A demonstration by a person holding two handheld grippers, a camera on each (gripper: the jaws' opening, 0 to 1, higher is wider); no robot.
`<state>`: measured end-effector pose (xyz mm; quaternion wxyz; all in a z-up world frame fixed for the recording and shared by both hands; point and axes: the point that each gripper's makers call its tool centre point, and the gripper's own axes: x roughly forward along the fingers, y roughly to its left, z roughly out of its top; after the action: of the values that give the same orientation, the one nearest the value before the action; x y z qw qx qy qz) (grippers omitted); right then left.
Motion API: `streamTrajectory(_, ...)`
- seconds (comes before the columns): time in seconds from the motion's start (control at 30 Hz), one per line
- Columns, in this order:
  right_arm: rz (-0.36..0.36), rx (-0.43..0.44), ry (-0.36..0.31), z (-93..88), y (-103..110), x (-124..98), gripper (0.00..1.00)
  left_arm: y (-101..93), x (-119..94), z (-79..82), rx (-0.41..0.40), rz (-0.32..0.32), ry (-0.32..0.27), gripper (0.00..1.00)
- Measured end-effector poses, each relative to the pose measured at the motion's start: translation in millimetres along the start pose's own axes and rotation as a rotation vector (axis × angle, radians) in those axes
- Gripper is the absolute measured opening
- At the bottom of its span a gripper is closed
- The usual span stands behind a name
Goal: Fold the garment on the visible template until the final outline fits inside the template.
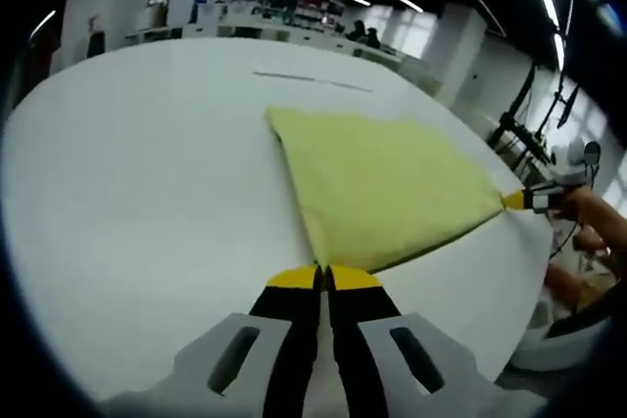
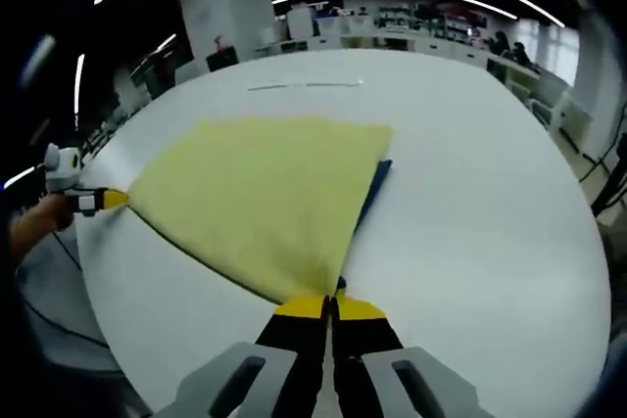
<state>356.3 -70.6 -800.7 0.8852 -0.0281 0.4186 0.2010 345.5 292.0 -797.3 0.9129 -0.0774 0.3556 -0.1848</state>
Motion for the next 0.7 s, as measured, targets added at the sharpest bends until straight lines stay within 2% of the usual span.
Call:
streamTrajectory(0.2,0.004,-0.003,0.001,-6.3,1,-5,0.00,-3.2,-4,-4.8,0.002,0.013,0.003,0.00)
streamTrajectory(0.53,0.004,-0.005,0.007,-12.7,2,-11,0.00,-9.3,-9,-11.8,0.090,0.054,0.061,0.00)
streamTrajectory(0.6,0.011,-0.039,-0.001,-12.2,3,-10,0.00,-7.0,-10,-12.0,0.048,0.084,0.056,0.01)
streamTrajectory(0.67,0.024,-0.097,0.001,-12.6,4,-9,0.00,-6.9,-9,-11.8,0.014,0.088,0.050,0.01)
streamTrajectory(0.7,0.025,-0.089,0.001,-12.6,5,-9,0.00,-6.5,-9,-11.8,0.004,0.093,0.048,0.02)
